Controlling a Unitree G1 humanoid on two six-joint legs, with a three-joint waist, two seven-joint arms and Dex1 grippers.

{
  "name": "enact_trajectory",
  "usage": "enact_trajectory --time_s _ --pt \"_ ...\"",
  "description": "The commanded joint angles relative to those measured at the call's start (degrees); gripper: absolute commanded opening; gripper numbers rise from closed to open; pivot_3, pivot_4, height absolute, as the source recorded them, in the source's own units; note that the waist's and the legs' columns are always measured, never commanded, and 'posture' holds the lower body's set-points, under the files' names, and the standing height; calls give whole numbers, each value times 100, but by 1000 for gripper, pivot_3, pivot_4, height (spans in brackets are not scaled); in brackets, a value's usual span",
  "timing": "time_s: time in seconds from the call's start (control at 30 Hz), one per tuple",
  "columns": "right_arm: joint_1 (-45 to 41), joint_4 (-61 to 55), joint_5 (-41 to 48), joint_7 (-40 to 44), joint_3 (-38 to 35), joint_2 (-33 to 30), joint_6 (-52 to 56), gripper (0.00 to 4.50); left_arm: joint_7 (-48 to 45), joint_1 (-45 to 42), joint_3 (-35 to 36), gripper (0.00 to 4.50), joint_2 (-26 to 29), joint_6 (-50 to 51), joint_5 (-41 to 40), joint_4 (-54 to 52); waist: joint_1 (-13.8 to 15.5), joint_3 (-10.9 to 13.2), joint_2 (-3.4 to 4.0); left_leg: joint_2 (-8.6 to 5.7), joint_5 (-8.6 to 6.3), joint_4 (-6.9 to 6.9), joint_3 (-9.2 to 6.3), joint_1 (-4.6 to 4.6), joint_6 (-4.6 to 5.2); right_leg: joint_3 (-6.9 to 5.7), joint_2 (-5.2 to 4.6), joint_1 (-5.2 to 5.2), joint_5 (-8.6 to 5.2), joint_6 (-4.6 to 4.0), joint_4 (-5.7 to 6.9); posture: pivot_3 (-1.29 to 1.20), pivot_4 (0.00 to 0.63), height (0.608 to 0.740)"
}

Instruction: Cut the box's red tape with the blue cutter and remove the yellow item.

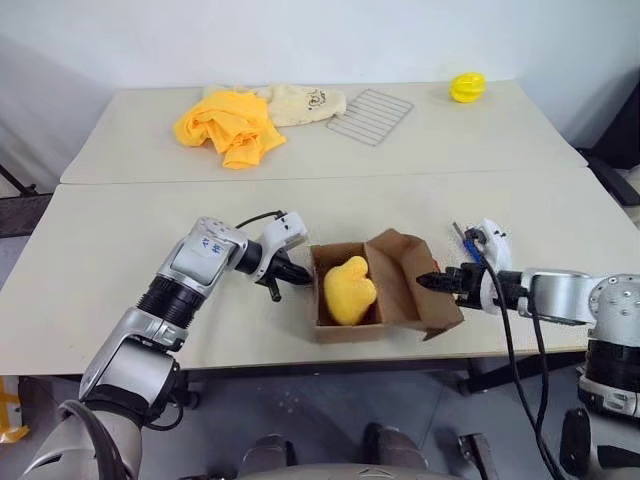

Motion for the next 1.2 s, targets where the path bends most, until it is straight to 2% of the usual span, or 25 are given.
enact_trajectory --time_s 0.03,0.1,0.17,0.23,0.37,0.53,0.67,0.83,1.0,1.07,1.13,1.2 --pt "-32 -287 -411 647 245 -199 -485 593 41 -19 -87 0 -64 -47 161 77 -3 0 0 0 0 0 0 1 0 0 0 0 0 0 0 0 150 740" --pt "-78 -318 -573 882 305 -217 -657 1174 62 -26 -76 0 -70 -69 185 102 -4 0 0 0 0 -1 -1 1 0 -1 0 0 0 0 1 0 150 740" --pt "-96 -341 -813 1089 376 -258 -905 1968 66 -38 -67 0 -76 -91 196 136 3 0 0 0 0 0 0 -1 0 -1 0 0 0 0 0 0 150 740" --pt "-89 -381 -1006 1275 411 -287 -1132 2485 65 -41 -61 0 -77 -103 200 155 4 0 0 0 0 1 0 -1 0 -1 0 0 0 0 0 0 150 740" --pt "-12 -577 -1520 1694 509 -377 -1860 3023 78 -36 -44 0 -86 -143 206 221 4 0 0 0 0 0 -1 -1 0 -2 0 0 0 0 0 0 150 740" --pt "61 -626 -2113 2062 189 -124 -3324 4456 82 -50 -3 0 -93 -195 220 341 5 1 -1 0 0 1 -1 0 0 -2 0 1 0 0 -1 0 150 740" --pt "96 -566 -2392 2481 31 -214 -4036 4456 151 -154 147 0 -41 -291 235 608 0 1 -1 0 0 1 0 0 0 -2 0 1 0 0 -1 0 150 740" --pt "475 -713 -2595 3530 63 -822 -4496 4456 151 -370 316 0 115 -516 265 961 -20 4 -7 0 0 -2 0 1 0 -2 1 0 0 0 -2 0 150 740" --pt "1084 -1096 -2503 4694 -115 -1490 -4746 4456 271 -700 680 0 169 -835 180 1280 -29 12 -16 0 0 -11 3 0 0 -3 2 -4 0 0 -9 0 150 740" --pt "1736 -1586 -2439 5531 -333 -2048 -4765 4456 129 -909 1003 0 152 -1039 -93 877 -6 23 -25 -1 0 -11 3 -6 0 -4 2 -6 0 1 -14 0 150 740" --pt "2162 -1863 -2430 5917 -468 -2312 -4826 4456 6 -1060 1168 0 101 -923 -271 630 31 43 -59 0 0 -16 -5 -13 0 -13 2 -7 0 1 -20 0 150 740" --pt "2370 -1947 -2343 5976 -639 -2277 -4846 4500 157 -1179 1242 406 34 -974 -211 593 23 58 -86 0 0 -12 -5 -13 0 -16 2 -3 1 2 -22 0 150 740"
